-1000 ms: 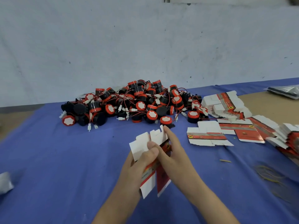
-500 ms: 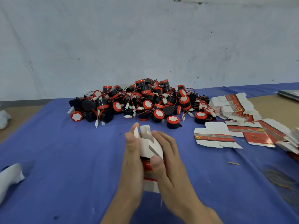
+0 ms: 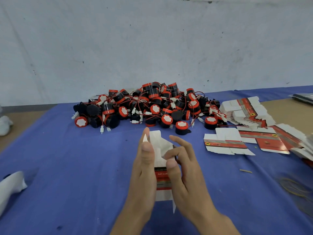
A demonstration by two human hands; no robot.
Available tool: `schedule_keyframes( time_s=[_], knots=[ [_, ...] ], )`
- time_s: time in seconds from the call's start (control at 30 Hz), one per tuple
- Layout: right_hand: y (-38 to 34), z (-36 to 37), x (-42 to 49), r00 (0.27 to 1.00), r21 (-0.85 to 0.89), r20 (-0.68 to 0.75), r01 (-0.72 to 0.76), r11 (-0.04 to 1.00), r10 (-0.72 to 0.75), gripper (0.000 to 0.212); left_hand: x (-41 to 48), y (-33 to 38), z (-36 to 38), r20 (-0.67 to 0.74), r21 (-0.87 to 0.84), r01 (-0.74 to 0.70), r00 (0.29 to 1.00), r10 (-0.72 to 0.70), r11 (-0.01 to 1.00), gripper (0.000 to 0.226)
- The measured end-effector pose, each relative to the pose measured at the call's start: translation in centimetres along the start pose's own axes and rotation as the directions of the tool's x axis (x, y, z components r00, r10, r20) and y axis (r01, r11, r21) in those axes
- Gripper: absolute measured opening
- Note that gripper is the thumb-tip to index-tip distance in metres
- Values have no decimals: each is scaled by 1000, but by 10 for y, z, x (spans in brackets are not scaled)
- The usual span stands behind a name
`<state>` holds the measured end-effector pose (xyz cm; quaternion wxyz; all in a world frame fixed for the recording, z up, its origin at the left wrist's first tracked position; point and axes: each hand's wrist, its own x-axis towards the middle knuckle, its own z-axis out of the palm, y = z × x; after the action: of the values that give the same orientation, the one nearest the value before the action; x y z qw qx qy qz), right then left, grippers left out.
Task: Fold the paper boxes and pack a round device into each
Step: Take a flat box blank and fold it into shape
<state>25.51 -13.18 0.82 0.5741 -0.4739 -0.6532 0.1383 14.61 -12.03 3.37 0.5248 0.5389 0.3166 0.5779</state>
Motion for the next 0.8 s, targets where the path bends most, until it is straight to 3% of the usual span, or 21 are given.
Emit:
schedule_keyframes(
  time_s=[0.1,0.17,0.33,0.4,0.57,0.67,0.73,0.8],
  knots=[
    [-1,-1,0,1000,23,2,12,1000,-12,41,1,0,0,12,28,-14,1000,13,1000,68],
    [-3,-2,-1,998,126,44,-41,991,36,39,2,0,1,2,46,-30,1000,30,999,61],
    [-8,0,-4,977,353,170,-183,918,129,67,2,5,2,9,77,-71,997,70,994,26],
    [-9,-3,-2,981,315,145,-169,934,128,66,3,5,-1,40,82,-60,998,57,995,15],
    [-8,-11,4,998,146,63,1,989,-10,45,1,3,-1,65,160,-116,992,107,980,13],
    [-3,-13,4,998,124,54,5,992,-12,45,2,1,0,109,94,-99,990,89,991,31],
    [0,-17,7,1000,94,8,14,995,-15,40,6,-1,-1,149,26,-4,989,0,1000,59],
    [3,-21,10,998,25,-33,45,999,-44,34,11,0,-2,156,-15,78,985,-74,997,70]
  ],
)
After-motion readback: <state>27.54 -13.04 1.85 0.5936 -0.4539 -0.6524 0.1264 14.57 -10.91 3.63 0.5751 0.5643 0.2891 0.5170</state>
